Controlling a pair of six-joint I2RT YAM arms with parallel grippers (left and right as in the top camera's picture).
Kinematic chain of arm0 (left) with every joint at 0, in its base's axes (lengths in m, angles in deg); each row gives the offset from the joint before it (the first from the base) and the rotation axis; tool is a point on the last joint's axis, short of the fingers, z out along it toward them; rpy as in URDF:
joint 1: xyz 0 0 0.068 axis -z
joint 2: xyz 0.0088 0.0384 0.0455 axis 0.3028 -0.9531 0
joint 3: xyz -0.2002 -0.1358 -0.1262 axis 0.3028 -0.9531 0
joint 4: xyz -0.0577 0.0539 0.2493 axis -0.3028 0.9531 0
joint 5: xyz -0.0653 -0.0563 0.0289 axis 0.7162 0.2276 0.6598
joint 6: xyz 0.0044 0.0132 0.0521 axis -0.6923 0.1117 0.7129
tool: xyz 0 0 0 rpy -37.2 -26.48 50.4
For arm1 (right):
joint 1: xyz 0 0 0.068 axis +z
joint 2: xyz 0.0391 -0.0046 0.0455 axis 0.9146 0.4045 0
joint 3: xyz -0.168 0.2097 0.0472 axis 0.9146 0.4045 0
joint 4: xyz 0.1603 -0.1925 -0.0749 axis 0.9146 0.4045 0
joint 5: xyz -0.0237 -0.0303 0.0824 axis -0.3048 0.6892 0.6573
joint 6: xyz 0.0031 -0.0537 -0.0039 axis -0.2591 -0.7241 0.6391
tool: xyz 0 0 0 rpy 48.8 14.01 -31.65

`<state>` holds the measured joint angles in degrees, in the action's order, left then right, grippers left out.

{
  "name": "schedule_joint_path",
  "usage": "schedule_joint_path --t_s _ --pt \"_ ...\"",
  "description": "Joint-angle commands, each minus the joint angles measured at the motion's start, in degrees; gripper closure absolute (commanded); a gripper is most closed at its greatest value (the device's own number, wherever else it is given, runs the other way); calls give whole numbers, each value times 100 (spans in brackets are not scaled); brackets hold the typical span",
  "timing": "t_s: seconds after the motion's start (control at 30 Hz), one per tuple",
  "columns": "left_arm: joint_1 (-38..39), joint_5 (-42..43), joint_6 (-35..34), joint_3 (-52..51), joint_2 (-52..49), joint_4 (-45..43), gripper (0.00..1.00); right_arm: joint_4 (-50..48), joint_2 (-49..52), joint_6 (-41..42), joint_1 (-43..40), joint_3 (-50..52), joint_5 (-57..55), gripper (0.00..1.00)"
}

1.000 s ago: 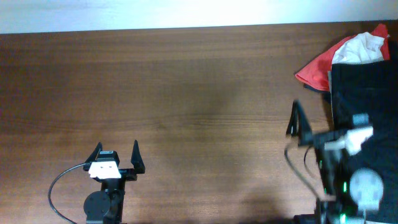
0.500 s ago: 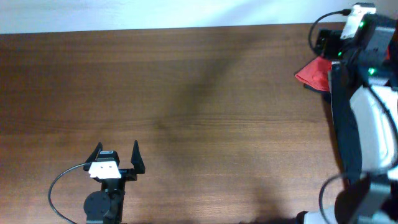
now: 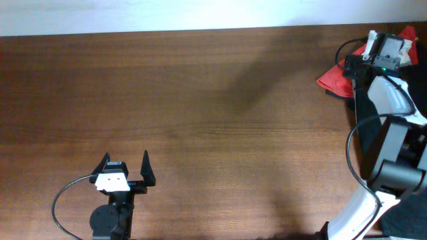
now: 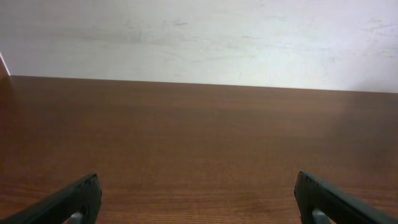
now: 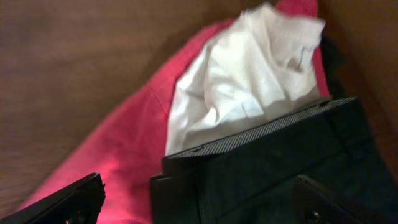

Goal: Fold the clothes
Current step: 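Reach the right gripper to the black trousers on the clothes pile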

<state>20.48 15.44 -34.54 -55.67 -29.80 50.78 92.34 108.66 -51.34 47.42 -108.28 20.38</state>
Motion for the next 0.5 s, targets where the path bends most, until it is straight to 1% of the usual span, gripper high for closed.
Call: schedule_joint_path --t_s 0.0,0.07,0.17,0.37,0.47 --pt "15 61 111 -31 42 2 1 -70 282 -125 -4 -96 -385 1" --pt "15 61 111 -31 42 2 1 -52 402 -125 -4 -96 -374 0" --pt "15 61 111 -31 42 2 1 17 455 -120 -4 -96 -367 10" --pt "15 61 111 -31 42 2 1 168 514 -120 -4 -96 -365 13" --pt "15 61 111 -31 42 2 1 219 595 -101 -4 -94 -365 12"
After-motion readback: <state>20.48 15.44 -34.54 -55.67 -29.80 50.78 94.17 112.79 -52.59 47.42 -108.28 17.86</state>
